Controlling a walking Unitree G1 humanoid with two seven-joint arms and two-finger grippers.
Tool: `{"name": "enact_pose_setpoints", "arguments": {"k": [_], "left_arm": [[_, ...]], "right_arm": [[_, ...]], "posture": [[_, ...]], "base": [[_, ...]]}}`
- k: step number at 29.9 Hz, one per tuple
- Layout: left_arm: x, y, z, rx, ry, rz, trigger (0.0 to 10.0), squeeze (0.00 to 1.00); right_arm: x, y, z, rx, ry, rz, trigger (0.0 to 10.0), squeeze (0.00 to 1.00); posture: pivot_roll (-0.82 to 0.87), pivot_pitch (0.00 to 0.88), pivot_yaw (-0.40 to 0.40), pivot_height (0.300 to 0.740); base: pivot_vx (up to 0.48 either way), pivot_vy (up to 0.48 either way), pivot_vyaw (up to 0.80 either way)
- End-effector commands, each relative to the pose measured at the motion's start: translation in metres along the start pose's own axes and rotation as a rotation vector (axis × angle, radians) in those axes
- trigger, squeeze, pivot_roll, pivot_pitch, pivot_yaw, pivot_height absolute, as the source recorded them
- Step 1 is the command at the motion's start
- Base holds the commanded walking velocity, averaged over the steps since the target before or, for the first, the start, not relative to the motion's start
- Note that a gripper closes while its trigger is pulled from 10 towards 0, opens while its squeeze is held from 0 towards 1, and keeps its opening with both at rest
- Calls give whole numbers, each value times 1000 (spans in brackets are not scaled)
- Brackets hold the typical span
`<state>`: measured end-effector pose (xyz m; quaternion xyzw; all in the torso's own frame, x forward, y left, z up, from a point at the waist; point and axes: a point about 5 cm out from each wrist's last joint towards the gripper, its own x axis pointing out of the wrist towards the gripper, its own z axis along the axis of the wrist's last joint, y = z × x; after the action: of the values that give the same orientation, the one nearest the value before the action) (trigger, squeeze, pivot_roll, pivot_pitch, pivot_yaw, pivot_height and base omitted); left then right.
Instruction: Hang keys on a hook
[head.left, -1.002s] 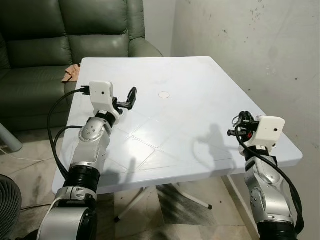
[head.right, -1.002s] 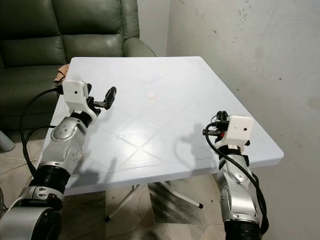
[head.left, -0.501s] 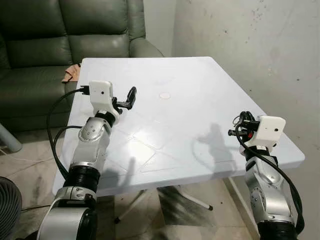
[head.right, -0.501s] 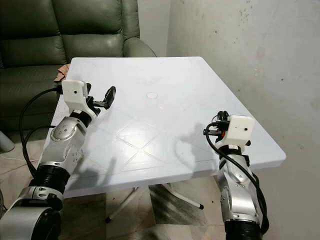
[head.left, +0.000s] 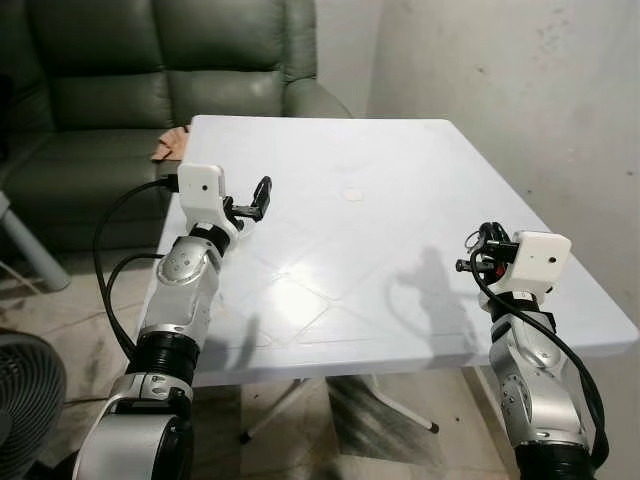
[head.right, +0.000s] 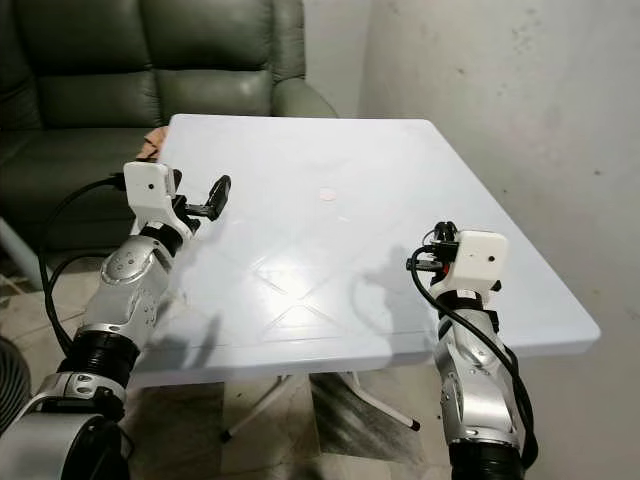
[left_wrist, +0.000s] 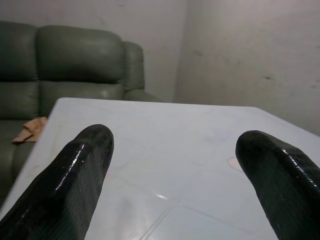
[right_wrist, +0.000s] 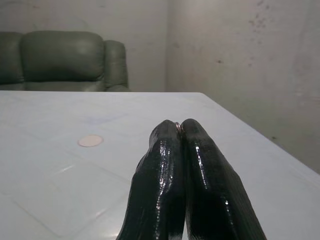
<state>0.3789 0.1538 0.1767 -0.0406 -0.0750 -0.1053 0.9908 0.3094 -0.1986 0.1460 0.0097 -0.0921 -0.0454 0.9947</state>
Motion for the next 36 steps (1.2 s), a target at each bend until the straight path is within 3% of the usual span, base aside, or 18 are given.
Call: {"name": "enact_pose_setpoints", "arguments": {"k": [1, 8, 36], "left_arm": [[3, -1, 3, 0, 4, 2, 10000, 0], [3, 0, 2, 1, 9, 6, 10000, 0], [4, -3, 4, 3, -12, -5, 10000, 0]], "right_arm": [[2, -1, 4, 8, -14, -3, 10000, 0], [1, -2, 2, 23, 4, -8, 10000, 0], [5, 3, 1, 18, 13, 17, 10000, 0]], "posture": [[-12, 0, -2, 740], [-13, 0, -1, 740], [-5, 0, -6, 740]], "base": [[0, 472, 0], [0, 470, -319], [0, 0, -730]]}}
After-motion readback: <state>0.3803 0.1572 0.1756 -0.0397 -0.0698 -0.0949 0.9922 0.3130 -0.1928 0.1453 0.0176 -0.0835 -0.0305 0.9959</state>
